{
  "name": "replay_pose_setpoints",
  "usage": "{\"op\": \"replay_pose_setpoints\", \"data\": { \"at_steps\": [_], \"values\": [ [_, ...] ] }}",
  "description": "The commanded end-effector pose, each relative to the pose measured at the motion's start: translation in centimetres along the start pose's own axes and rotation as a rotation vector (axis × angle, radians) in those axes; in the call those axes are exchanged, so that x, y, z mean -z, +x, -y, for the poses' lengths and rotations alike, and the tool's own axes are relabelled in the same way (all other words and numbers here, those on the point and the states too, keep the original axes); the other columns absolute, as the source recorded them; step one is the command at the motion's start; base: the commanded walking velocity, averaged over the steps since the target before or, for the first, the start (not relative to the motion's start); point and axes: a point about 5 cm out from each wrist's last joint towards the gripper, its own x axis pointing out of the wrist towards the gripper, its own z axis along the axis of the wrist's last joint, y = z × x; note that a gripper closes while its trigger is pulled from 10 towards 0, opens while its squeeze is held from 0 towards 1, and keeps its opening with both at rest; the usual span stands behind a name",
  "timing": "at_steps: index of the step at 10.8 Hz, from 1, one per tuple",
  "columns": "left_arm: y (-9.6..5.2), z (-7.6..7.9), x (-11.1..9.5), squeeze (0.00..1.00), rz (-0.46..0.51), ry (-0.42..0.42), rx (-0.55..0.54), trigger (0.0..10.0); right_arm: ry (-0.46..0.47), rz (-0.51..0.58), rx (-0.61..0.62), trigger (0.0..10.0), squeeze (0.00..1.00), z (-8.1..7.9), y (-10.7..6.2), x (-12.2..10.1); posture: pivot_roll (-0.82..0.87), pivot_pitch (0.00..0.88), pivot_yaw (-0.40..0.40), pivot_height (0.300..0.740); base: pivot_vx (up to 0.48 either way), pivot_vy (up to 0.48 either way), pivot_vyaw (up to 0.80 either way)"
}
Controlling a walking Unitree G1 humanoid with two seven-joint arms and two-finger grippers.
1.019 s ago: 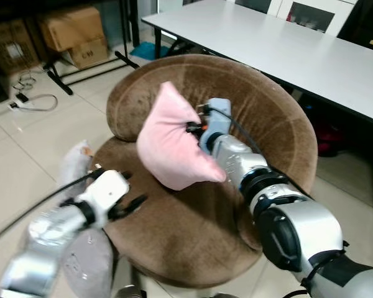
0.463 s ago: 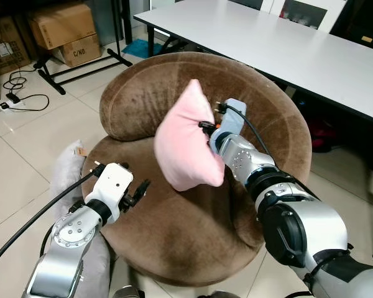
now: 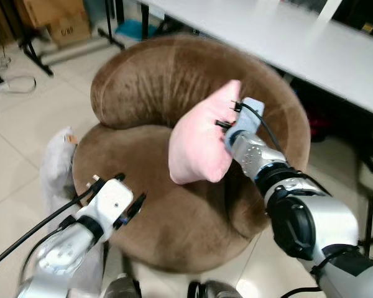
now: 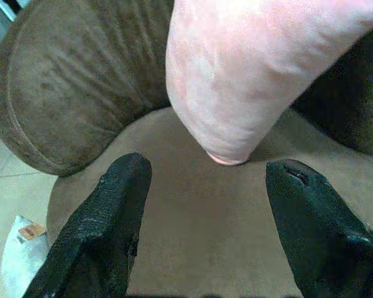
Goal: Move the pillow to the sofa from floor
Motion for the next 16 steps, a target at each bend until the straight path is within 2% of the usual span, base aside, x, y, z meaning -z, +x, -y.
{"op": "replay_pose_setpoints", "data": {
  "at_steps": [1,2,3,4,6,7,8,9,10,11,12,13,14,15,16],
  "values": [
    [-0.4,0.4,-0.6,0.0,0.012,0.019,0.024,10.0,-0.027,0.038,0.026,0.0,0.0,0.4,0.0,-1.1,0.01,0.23,-0.138,0.74,0.0,0.0,0.0],
    [-0.8,0.4,-0.9,0.0,0.014,0.023,0.026,10.0,-0.053,0.042,0.04,0.0,0.0,0.8,0.0,-1.3,0.0,0.255,-0.139,0.74,0.0,0.0,0.0],
    [-1.1,0.4,-1.3,0.0,0.018,0.029,0.021,10.0,-0.093,0.04,0.033,1.8,0.0,1.1,0.0,-1.4,0.0,0.276,-0.146,0.74,0.0,0.0,0.0],
    [-1.7,0.3,-2.1,0.0,0.028,0.024,-0.012,10.0,-0.192,0.046,0.0,10.0,0.0,1.1,0.0,-1.8,0.01,0.3,-0.165,0.74,0.0,0.0,0.0],
    [-2.6,0.6,-2.7,0.0,0.029,0.006,-0.03,10.0,-0.238,0.076,0.02,10.0,0.0,1.6,0.0,-2.9,0.01,0.328,-0.185,0.74,0.0,0.0,0.0],
    [-2.9,0.8,-2.7,0.0,0.02,0.0,-0.029,10.0,-0.254,0.102,0.027,10.0,0.04,1.7,0.0,-3.6,0.01,0.337,-0.196,0.74,0.0,0.0,0.0],
    [-3.2,1.0,-2.7,0.0,0.008,-0.004,-0.031,10.0,-0.255,0.136,0.014,10.0,1.0,1.4,-0.1,-4.6,0.01,0.338,-0.212,0.74,0.0,0.0,0.0],
    [-3.4,1.2,-2.6,0.0,-0.003,-0.014,-0.034,10.0,-0.265,0.202,-0.007,10.0,1.0,0.7,-0.4,-6.2,0.01,0.334,-0.226,0.74,0.0,0.0,0.0],
    [-3.4,1.2,-2.6,0.0,-0.009,-0.028,-0.045,10.0,-0.373,0.265,-0.019,10.0,1.0,0.2,-0.6,-7.4,0.02,0.325,-0.236,0.74,0.0,0.0,0.0],
    [-3.3,1.1,-2.6,0.0,-0.011,-0.045,-0.065,10.0,-0.408,0.283,-0.042,10.0,1.0,-0.2,-0.7,-7.9,0.02,0.306,-0.243,0.74,0.0,0.0,0.0],
    [-3.0,0.9,-2.5,0.0,-0.002,-0.096,-0.101,10.0,-0.384,0.315,-0.067,10.0,1.0,-0.4,-0.9,-8.7,0.02,0.282,-0.238,0.74,0.0,0.0,0.0],
    [-2.4,0.8,-2.4,0.0,0.013,-0.15,-0.125,10.0,-0.293,0.327,-0.081,10.0,1.0,-0.4,-1.0,-9.2,0.02,0.255,-0.228,0.74,0.0,0.0,0.0],
    [-1.3,0.4,-2.4,0.0,0.029,-0.194,-0.159,10.0,-0.276,0.381,-0.075,10.0,0.8,0.1,-1.3,-10.1,0.02,0.224,-0.219,0.74,0.0,0.0,0.0],
    [-0.9,0.3,-2.5,0.0,0.044,-0.213,-0.183,10.0,-0.274,0.418,-0.1,10.0,0.0,0.3,-1.5,-10.7,0.01,0.208,-0.217,0.74,0.0,0.0,0.0],
    [-0.1,0.1,-2.3,0.0,0.053,-0.26,-0.207,10.0,-0.254,0.448,-0.154,10.0,0.0,0.8,-1.6,-10.9,0.01,0.163,-0.207,0.74,0.0,0.0,0.0]
  ]
}}
